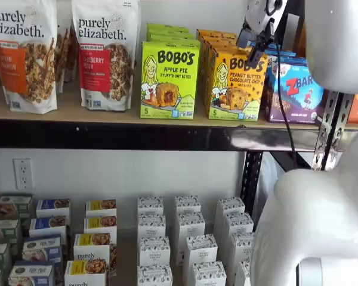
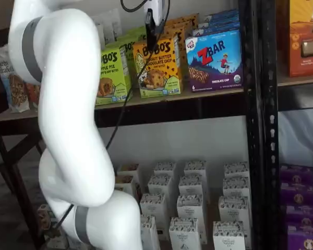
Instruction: Pick up the orange box on the top shelf, the fifth box from the left
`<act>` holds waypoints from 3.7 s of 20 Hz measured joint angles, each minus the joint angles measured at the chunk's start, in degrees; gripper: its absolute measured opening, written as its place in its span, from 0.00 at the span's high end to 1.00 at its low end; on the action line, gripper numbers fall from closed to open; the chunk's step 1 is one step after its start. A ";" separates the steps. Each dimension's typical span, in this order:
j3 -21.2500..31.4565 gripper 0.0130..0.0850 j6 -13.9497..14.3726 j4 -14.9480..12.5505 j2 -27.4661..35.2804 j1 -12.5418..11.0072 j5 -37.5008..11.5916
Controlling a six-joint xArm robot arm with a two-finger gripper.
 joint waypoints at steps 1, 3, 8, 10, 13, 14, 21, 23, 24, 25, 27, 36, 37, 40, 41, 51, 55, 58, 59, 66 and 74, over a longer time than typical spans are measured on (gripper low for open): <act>-0.42 0.00 0.04 -0.50 0.39 0.14 0.28; -1.11 0.00 0.03 -1.26 1.09 0.27 0.75; -3.72 0.00 0.05 -3.07 3.41 0.54 4.15; -4.08 0.00 0.03 -3.63 3.84 0.62 4.86; -3.66 0.00 -0.13 -3.93 3.90 0.61 4.68; -3.48 0.00 -0.14 -4.08 3.92 0.67 4.58; 0.01 0.00 0.16 -5.30 2.53 1.67 0.91; 0.68 0.00 0.24 -5.72 2.26 1.91 0.18; 0.75 0.00 0.28 -6.01 2.30 2.01 0.23; 0.52 0.00 0.31 -6.26 2.51 2.06 0.68; 0.12 0.00 0.31 -6.47 2.86 2.06 1.47; -1.26 0.00 -0.22 -6.70 3.82 1.42 4.08; -1.26 0.00 -0.32 -6.64 3.81 1.31 4.11; -0.85 0.00 -0.53 -6.57 3.54 1.12 3.68; -0.56 0.00 -0.57 -6.70 3.38 1.12 3.35; 1.35 0.00 -0.64 -6.71 2.41 1.25 1.34; 1.54 0.11 -0.65 -6.33 2.28 1.19 1.17; 1.63 0.17 -0.62 -6.24 2.19 1.20 1.08; 1.65 0.22 -0.61 -6.21 2.17 1.21 1.05; 1.28 0.28 -0.46 -6.41 2.38 1.37 1.52; 1.45 0.28 -0.36 -6.38 2.28 1.47 1.25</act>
